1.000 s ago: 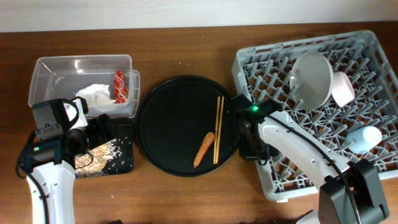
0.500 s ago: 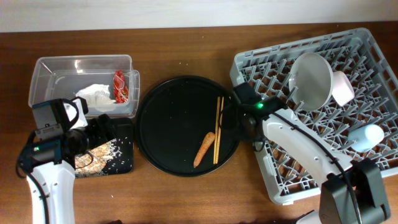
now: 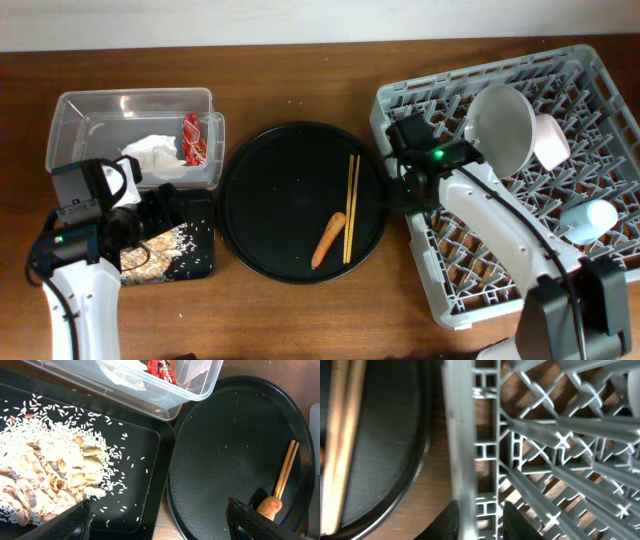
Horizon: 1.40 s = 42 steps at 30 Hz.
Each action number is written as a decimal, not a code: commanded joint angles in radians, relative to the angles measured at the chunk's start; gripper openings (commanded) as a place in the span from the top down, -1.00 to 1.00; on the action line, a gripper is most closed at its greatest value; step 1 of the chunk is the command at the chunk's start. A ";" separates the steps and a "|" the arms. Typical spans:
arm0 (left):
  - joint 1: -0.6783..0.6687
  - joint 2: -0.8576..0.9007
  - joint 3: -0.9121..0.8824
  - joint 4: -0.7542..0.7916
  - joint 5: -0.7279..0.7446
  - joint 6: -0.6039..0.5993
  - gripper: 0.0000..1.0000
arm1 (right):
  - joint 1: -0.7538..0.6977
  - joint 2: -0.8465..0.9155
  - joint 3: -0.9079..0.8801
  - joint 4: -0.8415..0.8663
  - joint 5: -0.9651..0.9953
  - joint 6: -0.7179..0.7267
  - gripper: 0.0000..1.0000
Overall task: Sort waste into correct bins and load items into the dishwasher rack
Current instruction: 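Grasp the carrot with the left gripper and drop it onto the small black tray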
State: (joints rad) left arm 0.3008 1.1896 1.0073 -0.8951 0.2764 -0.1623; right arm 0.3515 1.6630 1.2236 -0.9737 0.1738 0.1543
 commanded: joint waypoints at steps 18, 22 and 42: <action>0.005 0.002 0.007 -0.004 0.008 -0.005 -0.74 | -0.011 0.024 -0.012 0.240 -0.020 0.011 0.34; 0.005 0.002 0.007 -0.003 0.008 -0.005 -0.83 | -0.011 -0.116 0.046 0.225 -0.048 0.010 -0.20; -0.917 0.528 0.007 0.421 -0.277 0.359 -0.82 | -0.483 -0.258 0.054 -0.155 -0.188 0.082 -0.64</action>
State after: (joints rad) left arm -0.5747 1.6615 1.0119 -0.4805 0.0689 0.1459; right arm -0.1299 1.4174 1.2770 -1.1286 -0.0193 0.2577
